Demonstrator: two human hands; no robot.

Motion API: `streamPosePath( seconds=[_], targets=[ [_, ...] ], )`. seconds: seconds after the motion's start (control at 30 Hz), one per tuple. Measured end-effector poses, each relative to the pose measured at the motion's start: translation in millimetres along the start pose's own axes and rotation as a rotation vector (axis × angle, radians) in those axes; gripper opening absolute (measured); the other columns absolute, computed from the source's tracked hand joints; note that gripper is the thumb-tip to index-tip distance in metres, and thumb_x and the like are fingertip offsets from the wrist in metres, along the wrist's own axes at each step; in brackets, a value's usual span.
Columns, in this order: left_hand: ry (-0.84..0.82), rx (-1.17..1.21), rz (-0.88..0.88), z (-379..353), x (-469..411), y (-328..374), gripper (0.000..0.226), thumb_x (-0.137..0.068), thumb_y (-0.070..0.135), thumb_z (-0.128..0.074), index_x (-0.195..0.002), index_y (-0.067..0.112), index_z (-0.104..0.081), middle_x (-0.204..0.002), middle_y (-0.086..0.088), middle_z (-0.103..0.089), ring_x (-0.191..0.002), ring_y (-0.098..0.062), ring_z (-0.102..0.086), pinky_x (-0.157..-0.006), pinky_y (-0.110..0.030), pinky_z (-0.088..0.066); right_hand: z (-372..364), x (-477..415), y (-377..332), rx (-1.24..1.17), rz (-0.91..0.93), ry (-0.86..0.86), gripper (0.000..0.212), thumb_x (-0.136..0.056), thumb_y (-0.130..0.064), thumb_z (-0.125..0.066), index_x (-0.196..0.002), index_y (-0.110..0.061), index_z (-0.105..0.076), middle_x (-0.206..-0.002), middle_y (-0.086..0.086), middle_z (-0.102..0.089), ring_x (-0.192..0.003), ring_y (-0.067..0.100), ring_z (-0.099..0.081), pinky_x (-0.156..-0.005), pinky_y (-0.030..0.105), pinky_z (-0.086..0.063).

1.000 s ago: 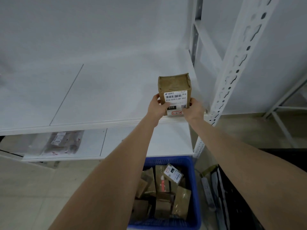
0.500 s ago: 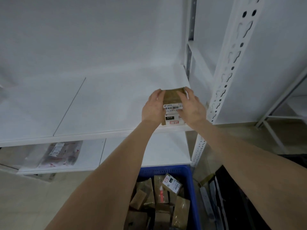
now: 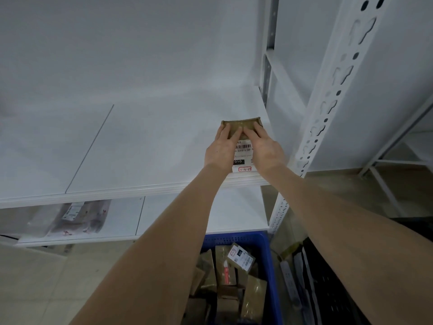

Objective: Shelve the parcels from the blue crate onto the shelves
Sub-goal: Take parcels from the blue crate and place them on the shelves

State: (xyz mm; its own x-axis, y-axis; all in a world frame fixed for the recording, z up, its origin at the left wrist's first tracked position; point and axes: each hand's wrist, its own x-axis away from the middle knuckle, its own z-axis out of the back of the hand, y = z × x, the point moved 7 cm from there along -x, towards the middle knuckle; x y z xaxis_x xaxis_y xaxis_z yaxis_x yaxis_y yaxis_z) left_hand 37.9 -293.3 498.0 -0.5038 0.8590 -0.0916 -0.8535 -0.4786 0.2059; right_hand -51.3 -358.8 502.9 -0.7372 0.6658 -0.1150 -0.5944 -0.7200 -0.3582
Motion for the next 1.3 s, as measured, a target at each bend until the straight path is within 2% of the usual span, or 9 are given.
streamPosePath(
  seconds=[0.2,0.73,0.83,0.93,1.03,1.2,1.3],
  targets=[
    [-0.017,-0.012,0.004,-4,-23,-7,0.079,-0.089,0.011,-0.061,-0.151,0.027,-0.015,-0.159,-0.008,-0.005,-0.148,-0.019,0.004,-0.105,-0.041,-0.041,-6,-23,2,-0.026,-0.015,-0.005,0.064,-0.091,-0.003,-0.052,-0.147,-0.026,-0.031,-0.160,0.002,-0.014,-0.127,0.031,-0.048,-0.095,0.042,-0.046],
    [-0.057,-0.030,0.007,-3,-68,-18,0.085,-0.087,0.013,-0.064,-0.152,0.023,-0.011,-0.159,-0.009,-0.002,-0.147,-0.020,0.008,-0.108,-0.040,-0.039,-16,-73,5,-0.049,-0.026,-0.006,0.067,-0.089,-0.006,-0.055,-0.147,-0.025,-0.029,-0.159,0.004,-0.014,-0.126,0.031,-0.045,-0.096,0.042,-0.043],
    [-0.071,-0.025,-0.014,3,-63,-17,0.082,-0.088,0.017,-0.061,-0.152,0.021,-0.011,-0.158,-0.010,-0.006,-0.148,-0.021,0.004,-0.110,-0.040,-0.035,-16,-73,3,-0.056,-0.025,0.001,0.066,-0.088,-0.007,-0.057,-0.146,-0.024,-0.030,-0.158,0.003,-0.015,-0.130,0.031,-0.037,-0.096,0.043,-0.043],
    [-0.026,-0.051,-0.022,11,-55,-17,0.081,-0.086,0.023,-0.064,-0.151,0.017,-0.015,-0.157,-0.009,-0.010,-0.147,-0.023,-0.008,-0.113,-0.037,-0.030,-15,-71,2,0.050,-0.012,-0.002,0.074,-0.086,-0.009,-0.062,-0.148,-0.024,-0.025,-0.158,0.003,-0.014,-0.133,0.031,-0.031,-0.098,0.042,-0.042],
    [-0.020,-0.057,0.003,19,-41,-18,0.080,-0.087,0.020,-0.061,-0.151,0.013,-0.013,-0.158,-0.010,-0.005,-0.146,-0.023,-0.013,-0.113,-0.033,-0.029,-13,-66,0,0.107,0.004,0.005,0.081,-0.086,-0.012,-0.063,-0.151,-0.025,-0.016,-0.159,0.002,-0.011,-0.138,0.031,-0.026,-0.106,0.042,-0.035],
    [-0.016,-0.038,0.106,25,-12,-31,0.081,-0.087,-0.001,-0.051,-0.152,0.016,-0.006,-0.159,-0.006,0.001,-0.144,-0.024,-0.018,-0.111,-0.032,-0.029,-6,-49,-17,0.142,0.057,0.062,0.089,-0.080,-0.012,-0.068,-0.151,-0.023,-0.015,-0.159,0.003,-0.013,-0.144,0.031,-0.013,-0.117,0.045,-0.019],
    [-0.015,-0.052,0.148,26,10,-40,0.076,-0.089,-0.002,-0.049,-0.151,0.015,-0.009,-0.159,-0.005,0.000,-0.143,-0.023,-0.022,-0.109,-0.030,-0.031,-6,-33,-32,0.149,0.104,0.060,0.084,-0.083,-0.012,-0.064,-0.152,-0.021,-0.016,-0.159,0.004,-0.013,-0.146,0.032,-0.008,-0.118,0.045,-0.015]
  ],
)
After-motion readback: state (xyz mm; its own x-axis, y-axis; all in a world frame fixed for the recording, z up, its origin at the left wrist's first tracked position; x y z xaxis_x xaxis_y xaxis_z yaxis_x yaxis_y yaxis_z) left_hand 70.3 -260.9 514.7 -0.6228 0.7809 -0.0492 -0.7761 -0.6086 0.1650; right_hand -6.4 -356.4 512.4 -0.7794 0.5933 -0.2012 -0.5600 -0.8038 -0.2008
